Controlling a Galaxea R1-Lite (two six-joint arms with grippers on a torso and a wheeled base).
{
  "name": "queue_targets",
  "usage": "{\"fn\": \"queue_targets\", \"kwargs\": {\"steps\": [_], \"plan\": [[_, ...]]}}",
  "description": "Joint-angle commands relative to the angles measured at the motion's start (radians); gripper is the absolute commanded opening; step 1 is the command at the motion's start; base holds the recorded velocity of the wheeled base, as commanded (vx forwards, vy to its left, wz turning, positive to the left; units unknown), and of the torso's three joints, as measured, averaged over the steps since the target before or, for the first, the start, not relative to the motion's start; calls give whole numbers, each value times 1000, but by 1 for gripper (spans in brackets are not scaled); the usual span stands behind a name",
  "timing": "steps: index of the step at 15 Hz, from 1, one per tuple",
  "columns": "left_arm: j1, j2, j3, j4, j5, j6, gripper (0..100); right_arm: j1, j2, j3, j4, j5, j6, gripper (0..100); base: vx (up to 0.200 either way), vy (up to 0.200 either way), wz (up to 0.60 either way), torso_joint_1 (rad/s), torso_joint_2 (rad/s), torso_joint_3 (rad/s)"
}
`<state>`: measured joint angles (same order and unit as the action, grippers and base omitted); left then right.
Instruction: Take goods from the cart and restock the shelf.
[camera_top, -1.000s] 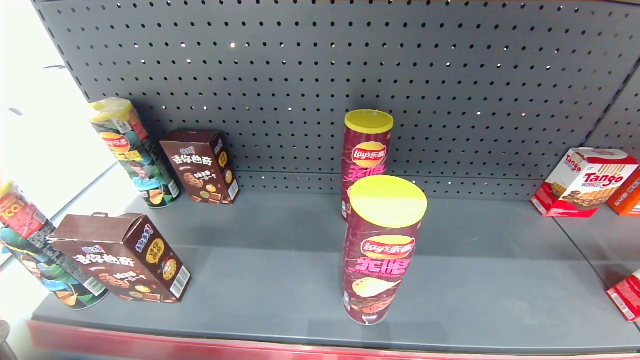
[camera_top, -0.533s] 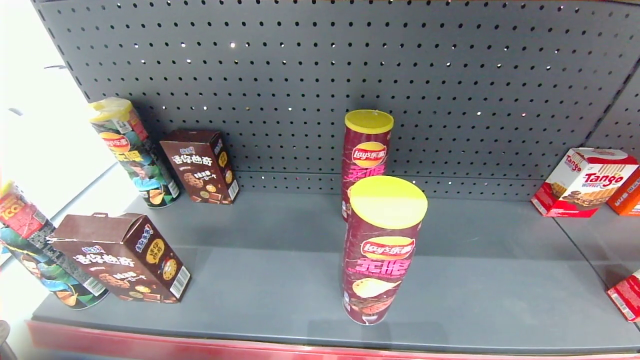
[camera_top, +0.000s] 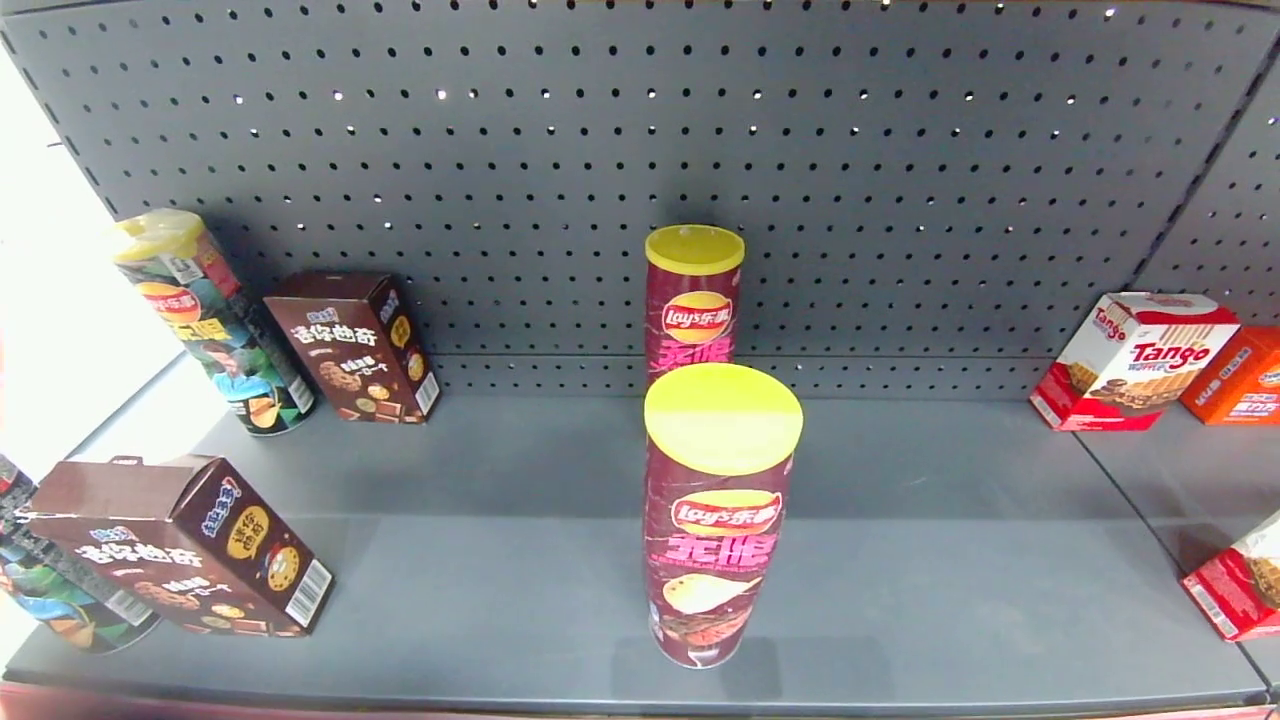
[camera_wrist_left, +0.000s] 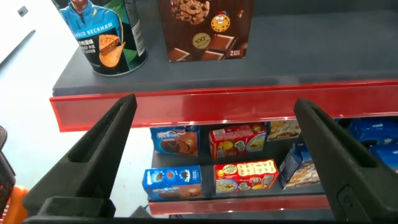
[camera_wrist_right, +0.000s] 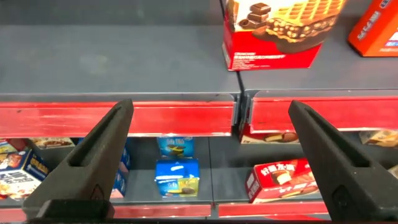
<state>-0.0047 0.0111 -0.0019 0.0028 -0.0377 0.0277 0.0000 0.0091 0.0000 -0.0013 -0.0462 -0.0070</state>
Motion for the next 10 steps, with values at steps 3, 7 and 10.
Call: {"fn": "queue_targets", "kwargs": {"steps": [3, 7, 10], "plan": [[0, 1, 0, 0, -1, 3, 100, 0, 3, 0, 0, 0, -1, 100, 0, 0, 0, 0, 0, 0], [0, 0, 2, 0, 13, 17, 100, 0, 3, 0, 0, 0, -1, 100, 0, 0, 0, 0, 0, 0], [0, 0, 2, 0, 15, 20, 100, 0, 3, 0, 0, 0, 1, 100, 0, 0, 0, 0, 0, 0]]}}
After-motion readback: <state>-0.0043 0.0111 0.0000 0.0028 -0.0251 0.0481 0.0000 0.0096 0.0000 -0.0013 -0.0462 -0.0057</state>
